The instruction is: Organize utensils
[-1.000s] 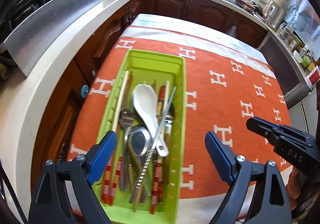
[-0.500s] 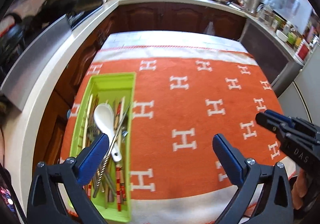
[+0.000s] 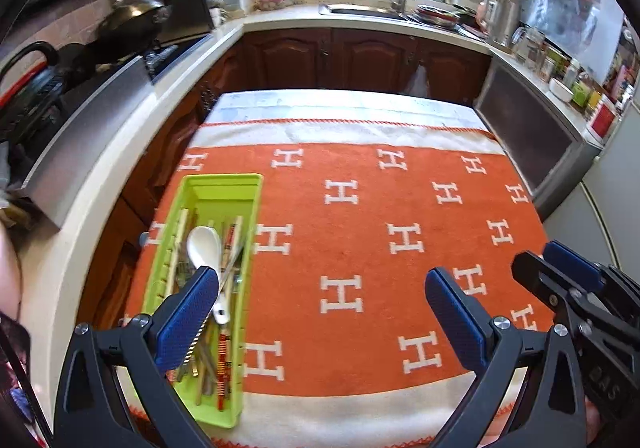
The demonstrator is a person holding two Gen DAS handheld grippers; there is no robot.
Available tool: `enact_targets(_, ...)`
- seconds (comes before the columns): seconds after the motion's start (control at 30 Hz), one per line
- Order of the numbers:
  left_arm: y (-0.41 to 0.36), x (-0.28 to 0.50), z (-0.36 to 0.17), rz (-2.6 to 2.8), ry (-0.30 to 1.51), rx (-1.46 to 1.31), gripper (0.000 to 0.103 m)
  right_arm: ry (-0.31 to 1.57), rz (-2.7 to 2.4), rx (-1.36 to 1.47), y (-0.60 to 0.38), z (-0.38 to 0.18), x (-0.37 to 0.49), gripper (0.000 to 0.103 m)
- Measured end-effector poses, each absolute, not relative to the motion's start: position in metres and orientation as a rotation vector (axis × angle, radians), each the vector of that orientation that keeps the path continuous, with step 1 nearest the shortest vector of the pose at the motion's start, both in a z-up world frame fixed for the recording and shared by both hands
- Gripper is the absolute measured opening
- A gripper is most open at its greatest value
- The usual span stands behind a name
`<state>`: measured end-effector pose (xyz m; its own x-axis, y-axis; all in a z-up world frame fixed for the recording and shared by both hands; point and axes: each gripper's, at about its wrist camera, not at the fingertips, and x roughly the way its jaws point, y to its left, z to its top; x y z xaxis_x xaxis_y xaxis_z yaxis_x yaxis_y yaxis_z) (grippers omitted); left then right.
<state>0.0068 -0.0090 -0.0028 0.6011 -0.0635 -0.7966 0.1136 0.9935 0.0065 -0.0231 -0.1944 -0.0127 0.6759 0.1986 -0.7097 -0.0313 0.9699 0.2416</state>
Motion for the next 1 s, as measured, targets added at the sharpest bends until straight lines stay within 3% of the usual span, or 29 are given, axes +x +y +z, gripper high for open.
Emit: enact_targets(1.0, 0.011, -0.008, 0.002, -0.034, 0.898, 0.069, 0.102, 0.799, 0.168, 0.168, -0.164, -0.002, -0.037, 0.048)
